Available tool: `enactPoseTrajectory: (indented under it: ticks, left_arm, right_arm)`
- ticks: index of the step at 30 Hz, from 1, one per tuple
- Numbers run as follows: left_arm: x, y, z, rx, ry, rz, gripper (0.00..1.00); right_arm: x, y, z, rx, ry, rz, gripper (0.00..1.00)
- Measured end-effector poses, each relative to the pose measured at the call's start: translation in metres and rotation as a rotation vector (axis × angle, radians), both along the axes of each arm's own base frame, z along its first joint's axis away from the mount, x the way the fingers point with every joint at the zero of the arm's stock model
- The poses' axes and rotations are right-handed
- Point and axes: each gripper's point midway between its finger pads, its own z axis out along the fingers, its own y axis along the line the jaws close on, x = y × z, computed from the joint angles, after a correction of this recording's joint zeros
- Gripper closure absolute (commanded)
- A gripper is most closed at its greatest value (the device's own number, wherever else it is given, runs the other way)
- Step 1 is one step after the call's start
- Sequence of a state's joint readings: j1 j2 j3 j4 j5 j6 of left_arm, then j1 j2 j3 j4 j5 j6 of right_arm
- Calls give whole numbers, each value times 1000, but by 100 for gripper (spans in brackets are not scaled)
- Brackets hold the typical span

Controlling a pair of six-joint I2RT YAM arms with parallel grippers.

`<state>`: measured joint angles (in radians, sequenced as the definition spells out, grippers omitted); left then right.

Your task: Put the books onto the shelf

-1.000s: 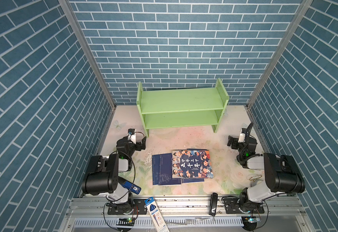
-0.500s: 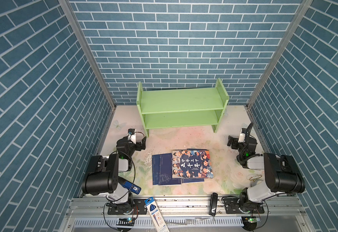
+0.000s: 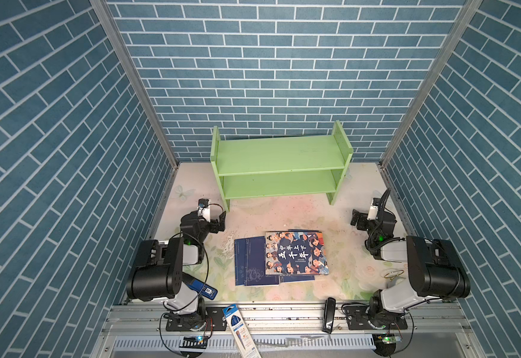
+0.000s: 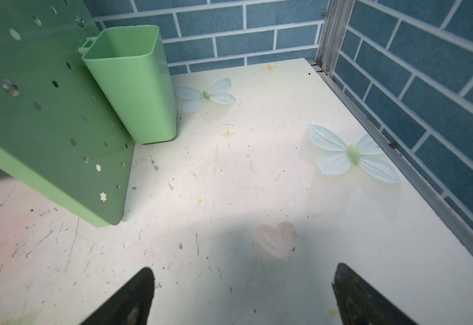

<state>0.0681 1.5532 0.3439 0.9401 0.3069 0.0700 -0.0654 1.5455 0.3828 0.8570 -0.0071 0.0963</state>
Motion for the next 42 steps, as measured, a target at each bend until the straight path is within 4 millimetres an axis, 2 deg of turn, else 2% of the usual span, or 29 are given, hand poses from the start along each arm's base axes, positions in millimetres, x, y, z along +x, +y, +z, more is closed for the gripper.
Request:
enactPoseTrajectory:
  ticks: [1, 2, 3, 12, 16, 21, 25, 26, 28, 32, 36, 39, 42]
  left_arm:
    - [1, -2, 0, 6, 2, -1, 25]
    - [1, -3, 0, 6, 3, 0, 2]
    - [1, -4, 0, 20, -1, -2, 0]
    - [2, 2, 1, 26, 6, 27, 0]
    - [2, 5, 12, 23, 20, 40, 0]
    - [15, 5, 58, 12, 17, 39, 0]
    - [2, -4, 83, -9, 90, -14, 0]
    - [-3, -8, 90, -15, 115, -34, 0]
    - [-13, -15, 100, -29, 159, -69, 0]
    - [-46, -35, 122, -62, 240, -164, 0]
    - [-83, -70, 137, -78, 302, -307, 0]
    - [-105, -99, 141, -96, 344, -422, 0]
    - [-121, -124, 136, -130, 403, -506, 0]
  right_arm:
    - [0, -1, 1, -4, -4, -8, 1]
    - [1, -2, 2, -6, -8, -13, 1]
    - [1, -3, 3, -8, -11, -18, 1]
    - [-1, -10, 6, -24, -11, -56, 1]
    - [-8, -15, 19, -35, -14, -88, 1]
    - [-21, -22, 70, -59, -57, -161, 1]
    - [-30, -24, 127, 17, -64, -256, 1]
    - [-35, -21, 140, 49, -62, -273, 1]
    - [-45, -8, 150, 91, -47, -264, 1]
    - [-72, 30, 130, 161, 97, -180, 1]
    - [-97, 62, 107, 240, 282, -96, 1]
    - [-111, 88, 108, 312, 377, -10, 1]
    - [-122, 115, 109, 401, 458, 81, 1]
